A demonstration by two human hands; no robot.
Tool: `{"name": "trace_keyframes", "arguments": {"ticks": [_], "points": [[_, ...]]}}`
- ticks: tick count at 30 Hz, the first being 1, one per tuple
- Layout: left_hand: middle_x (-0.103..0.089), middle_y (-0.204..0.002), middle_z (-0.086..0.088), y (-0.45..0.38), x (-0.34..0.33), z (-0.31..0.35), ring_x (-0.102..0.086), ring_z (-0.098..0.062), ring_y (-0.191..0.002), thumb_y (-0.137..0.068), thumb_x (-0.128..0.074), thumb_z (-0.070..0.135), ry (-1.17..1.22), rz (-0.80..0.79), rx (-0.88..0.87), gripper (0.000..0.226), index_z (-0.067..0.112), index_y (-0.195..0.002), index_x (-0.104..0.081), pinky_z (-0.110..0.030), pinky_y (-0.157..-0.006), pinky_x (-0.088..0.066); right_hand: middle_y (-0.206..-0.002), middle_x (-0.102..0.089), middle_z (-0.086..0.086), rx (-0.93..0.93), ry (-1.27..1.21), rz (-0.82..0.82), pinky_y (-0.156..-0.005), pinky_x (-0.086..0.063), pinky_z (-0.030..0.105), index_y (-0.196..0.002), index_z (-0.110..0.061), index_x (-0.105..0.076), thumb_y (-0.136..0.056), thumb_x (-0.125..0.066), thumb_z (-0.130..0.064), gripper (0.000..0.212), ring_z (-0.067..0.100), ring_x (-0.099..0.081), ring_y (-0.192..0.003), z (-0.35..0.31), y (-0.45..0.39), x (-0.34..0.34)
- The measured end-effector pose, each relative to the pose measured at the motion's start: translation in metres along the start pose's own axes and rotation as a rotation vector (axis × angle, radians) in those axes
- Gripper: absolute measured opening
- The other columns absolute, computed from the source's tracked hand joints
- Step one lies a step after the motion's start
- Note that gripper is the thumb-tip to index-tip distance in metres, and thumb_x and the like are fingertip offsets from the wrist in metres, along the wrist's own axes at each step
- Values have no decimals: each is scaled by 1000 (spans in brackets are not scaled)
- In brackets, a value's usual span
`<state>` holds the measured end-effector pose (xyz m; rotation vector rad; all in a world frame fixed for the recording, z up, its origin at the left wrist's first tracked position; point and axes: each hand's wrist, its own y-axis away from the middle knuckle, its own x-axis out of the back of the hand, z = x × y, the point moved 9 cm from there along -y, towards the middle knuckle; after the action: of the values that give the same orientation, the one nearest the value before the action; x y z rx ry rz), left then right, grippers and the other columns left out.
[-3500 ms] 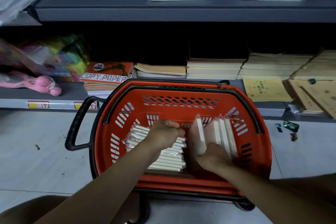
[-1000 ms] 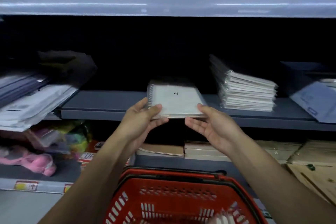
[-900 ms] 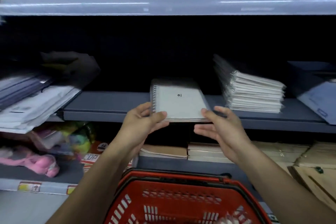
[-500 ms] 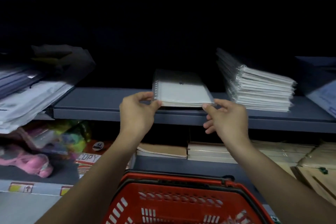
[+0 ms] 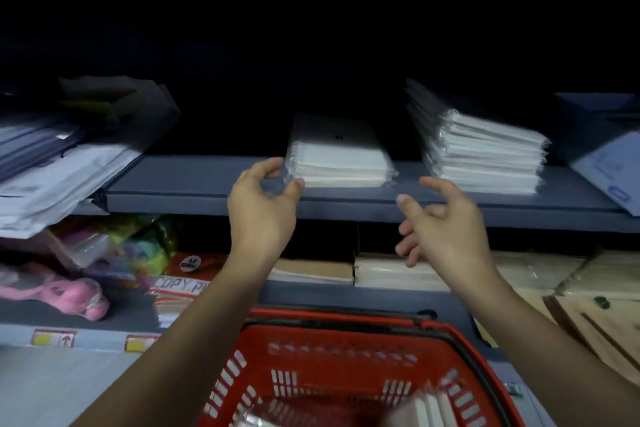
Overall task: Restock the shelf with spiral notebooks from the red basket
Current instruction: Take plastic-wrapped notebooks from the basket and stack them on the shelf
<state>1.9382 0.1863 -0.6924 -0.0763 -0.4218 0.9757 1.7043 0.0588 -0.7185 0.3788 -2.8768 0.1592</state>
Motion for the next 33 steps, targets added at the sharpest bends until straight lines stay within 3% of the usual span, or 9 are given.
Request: {"name": "trace_keyframes", "arguments": {"ticks": [2,6,10,13,19,26,30,32,33], "points": [[-66,-115,9,28,4,-9,-57,-5,-60,-90,-72,30,36,-55,60,36,26,-125,-62,-12,-57,-45,-68,-67,15,-55,44,-53,-44,-54,41,-133,-18,-52,-97,-65,-23,39,33,-63,-46,20,31,7],[-71,-103,8,85,0,-38,-61,-7,-68,-85,-78,24,69,-135,148,28,25,-111,-68,-11,-60,-45,-61,-68,12,-152,243,-224,-47,-58,46,-120,-22,-58,-93,-68,-25,29,31,-66,-44,74,85,9],[-70,-89,-7,138,-13,-83,-59,-16,-69,-83,-78,9,149,-226,367,27,9,-109,-70,-29,-72,-47,-71,-73,12,-253,455,-350,-51,-60,39,-122,-18,-59,-93,-68,-29,33,28,-70,-52,126,116,16],[-69,-84,-8,175,-21,-114,-59,-15,-69,-83,-76,2,135,-295,468,20,6,-102,-69,-18,-66,-49,-77,-73,23,-355,595,-460,-51,-56,32,-111,-5,-64,-94,-68,-30,30,31,-70,-58,160,122,19],[-68,-89,-5,212,-62,-143,-64,-17,-78,-83,-77,4,-27,-502,457,17,9,-97,-69,-14,-62,-47,-78,-70,18,-400,627,-466,-72,-58,39,-109,5,-67,-90,-72,-28,38,30,-67,-67,210,100,21],[-73,-87,4,229,-85,-142,-67,-12,-78,-84,-76,16,-145,-726,332,11,23,-92,-72,-21,-76,-53,-91,-73,19,-578,865,-819,-74,-59,35,-117,8,-58,-90,-73,-31,49,26,-72,-77,267,135,-8],[-70,-75,10,228,-82,-145,-61,-5,-66,-85,-73,15,-163,-747,286,13,28,-84,-70,-13,-67,-43,-91,-68,15,-695,819,-718,-58,-59,25,-97,-5,-53,-91,-71,-27,29,20,-70,-67,284,146,-12],[-69,-75,12,228,-78,-145,-60,-2,-66,-86,-72,14,-146,-743,296,14,27,-85,-70,-10,-64,-41,-112,-69,24,-626,864,-637,-56,-55,21,-101,-5,-58,-92,-68,-25,24,30,-73,-91,281,145,-15],[-68,-73,13,229,-76,-144,-59,0,-64,-87,-72,14,-142,-745,295,14,27,-85,-70,-9,-62,-40,-129,-62,26,-559,921,-626,-69,-57,23,-106,-6,-60,-92,-65,-26,25,35,-65,-115,278,145,-19]]}}
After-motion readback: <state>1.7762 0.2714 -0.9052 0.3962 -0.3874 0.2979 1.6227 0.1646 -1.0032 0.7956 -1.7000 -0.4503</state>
